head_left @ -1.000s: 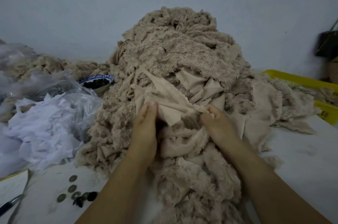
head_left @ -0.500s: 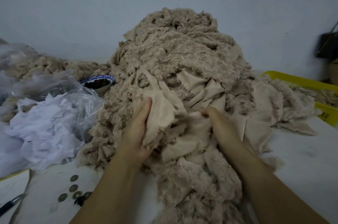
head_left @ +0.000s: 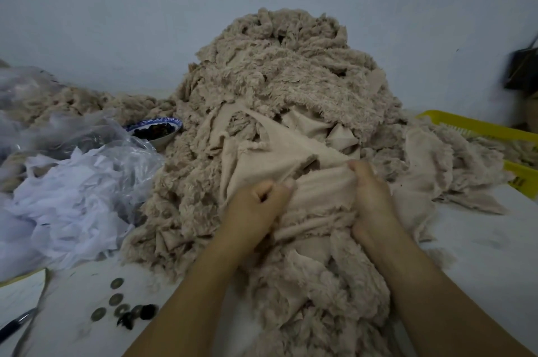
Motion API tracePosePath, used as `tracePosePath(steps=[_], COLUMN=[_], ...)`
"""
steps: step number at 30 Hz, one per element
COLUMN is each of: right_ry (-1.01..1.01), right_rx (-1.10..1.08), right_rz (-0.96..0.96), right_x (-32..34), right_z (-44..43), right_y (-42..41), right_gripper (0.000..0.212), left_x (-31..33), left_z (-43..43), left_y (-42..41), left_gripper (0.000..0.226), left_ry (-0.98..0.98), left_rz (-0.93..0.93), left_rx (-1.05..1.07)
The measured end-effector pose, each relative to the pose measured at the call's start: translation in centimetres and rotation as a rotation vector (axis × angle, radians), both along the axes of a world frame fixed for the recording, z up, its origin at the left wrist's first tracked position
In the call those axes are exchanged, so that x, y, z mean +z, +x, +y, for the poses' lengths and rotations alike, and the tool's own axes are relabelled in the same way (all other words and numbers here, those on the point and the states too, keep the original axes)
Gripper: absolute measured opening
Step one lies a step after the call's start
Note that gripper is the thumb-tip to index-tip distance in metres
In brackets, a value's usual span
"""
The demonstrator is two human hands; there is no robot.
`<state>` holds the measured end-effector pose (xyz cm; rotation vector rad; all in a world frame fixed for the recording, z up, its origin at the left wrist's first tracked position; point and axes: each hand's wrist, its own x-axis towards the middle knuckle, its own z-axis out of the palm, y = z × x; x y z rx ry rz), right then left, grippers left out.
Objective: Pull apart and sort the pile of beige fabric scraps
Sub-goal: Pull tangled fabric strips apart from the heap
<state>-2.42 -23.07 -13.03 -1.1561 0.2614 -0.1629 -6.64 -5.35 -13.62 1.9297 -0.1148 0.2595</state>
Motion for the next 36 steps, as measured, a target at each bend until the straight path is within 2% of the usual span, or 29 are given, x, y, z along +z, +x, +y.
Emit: tracePosePath(steps=[4,9,11,12,14,15,16,18,21,24,27,29,30,34,36], right_ry=[0.067,0.105,0.100,0.097,0.088,0.086,0.093,0.116,0.083,-0.138,-0.335,-0.355,-0.355,-0.355,-0.386], right_rx=[-0.015,-0.061,-0.051,-0.039,-0.001,0.027,0.058,0.119,0.179,0.228,0.251,0.257,0.245,0.227,0.231], right_rz=[-0.027,-0.052,-0.055,-0.053,-0.059,-0.060,-0.054,-0.050,-0.117,-0.219,-0.336,-0.338,-0.327,-0.287,-0.292], right_x=[-0.4,-0.7,-0.8,-0.8,-1.0,-1.0,-1.1,-0.9,-0.7,-0.8,-0.7,-0.7,-0.7,-0.8,-0.9], right_z=[0.0,-0.8,-1.1,-1.2,-1.4,-1.4,-1.3,-0.9,-0.5,0.3,1.3,1.5,1.5,0.7,0.6], right_y=[0.3,0.7,0.8,0.9,1.0,1.0,0.9,0.7,0.3,-0.5,-1.4,-1.5,-1.3,-1.1,-1.1], right_gripper=[0.010,0.013,0.010,0.010,0.020,0.028,0.038,0.049,0.031,0.020,0.027,0.030,0.029,0.026,0.024], left_x=[0.1,-0.1,0.5,0.8,1.4,1.6,1.6,1.0,0.7,0.4,0.0,-0.2,0.0,0.9,1.2], left_z=[2.5,4.4,4.5,4.6,4.3,3.9,3.5,2.6,1.0,-0.3,-1.1,-1.1,-0.9,-0.2,-0.1], left_y=[1.1,1.4,1.4,1.5,1.4,1.3,1.1,0.8,-0.2,-0.6,-0.5,-0.3,-0.2,0.1,0.2], left_gripper=[0.053,0.054,0.055,0.055,0.055,0.054,0.053,0.051,0.043,0.033,0.035,0.017,0.009,0.012,0.016], left_ry=[-0.078,-0.180,-0.302,-0.424,-0.692,-0.723,-0.635,-0.317,-0.061,0.023,-0.094,-0.168,-0.255,-0.809,-0.926], left_rz=[-0.135,-0.327,-0.370,-0.359,-0.239,-0.169,-0.103,-0.019,-0.017,-0.025,0.022,-0.010,-0.004,0.141,0.179], left_rx=[0.389,0.587,0.588,0.546,0.326,0.221,0.166,0.135,-0.028,-0.152,-0.161,-0.100,-0.073,-0.121,-0.142])
